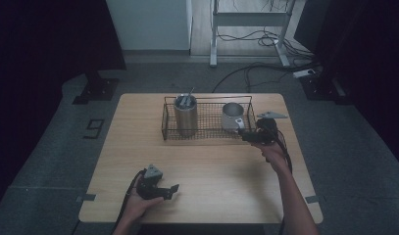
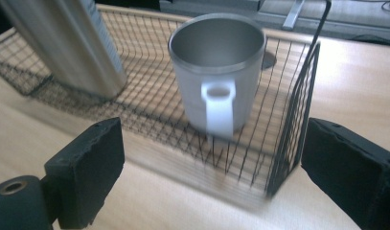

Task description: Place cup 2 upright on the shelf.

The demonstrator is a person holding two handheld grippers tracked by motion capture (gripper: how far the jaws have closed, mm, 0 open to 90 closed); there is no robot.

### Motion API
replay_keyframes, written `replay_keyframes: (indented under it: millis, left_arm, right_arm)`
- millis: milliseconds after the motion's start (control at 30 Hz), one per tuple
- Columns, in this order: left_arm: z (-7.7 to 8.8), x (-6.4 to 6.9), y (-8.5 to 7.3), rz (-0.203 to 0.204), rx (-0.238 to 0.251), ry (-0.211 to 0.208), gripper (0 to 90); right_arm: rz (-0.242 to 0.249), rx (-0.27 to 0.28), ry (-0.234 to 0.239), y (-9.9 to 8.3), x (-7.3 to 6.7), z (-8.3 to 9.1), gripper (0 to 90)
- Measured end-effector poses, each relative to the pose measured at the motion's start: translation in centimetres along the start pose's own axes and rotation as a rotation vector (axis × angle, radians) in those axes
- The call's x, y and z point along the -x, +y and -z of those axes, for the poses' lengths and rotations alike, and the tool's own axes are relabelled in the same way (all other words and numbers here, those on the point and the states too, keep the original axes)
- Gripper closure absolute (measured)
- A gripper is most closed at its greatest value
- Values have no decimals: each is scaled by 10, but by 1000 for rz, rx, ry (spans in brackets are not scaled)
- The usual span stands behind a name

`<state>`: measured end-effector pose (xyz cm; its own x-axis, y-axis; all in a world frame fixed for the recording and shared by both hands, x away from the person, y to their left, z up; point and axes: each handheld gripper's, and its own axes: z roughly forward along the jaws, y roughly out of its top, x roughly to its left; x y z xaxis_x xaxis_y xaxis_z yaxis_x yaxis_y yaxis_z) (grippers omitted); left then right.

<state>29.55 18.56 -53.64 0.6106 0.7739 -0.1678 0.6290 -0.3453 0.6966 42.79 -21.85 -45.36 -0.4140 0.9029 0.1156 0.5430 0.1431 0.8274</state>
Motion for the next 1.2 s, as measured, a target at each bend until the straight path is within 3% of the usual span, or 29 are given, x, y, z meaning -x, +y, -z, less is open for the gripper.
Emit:
replay_keyframes:
  millis: [333,800,967,1133,1200]
  left_arm:
    - [0,-1,0,2,-2,1,148]
    - [1,-4,-1,10,0,7,148]
    - [0,-5,-2,11,-5,10,148]
    - [0,-6,-2,16,-6,16,148]
    - [1,-6,-2,17,-6,16,148]
  right_arm:
    - [-11,18,4,-43,-2,19,106]
    - [16,-33,11,-98,-13,26,125]
    - [29,-39,20,-107,-19,26,126]
    - [-1,-25,27,-114,-21,23,125]
    - [19,-39,8,-114,-21,24,117]
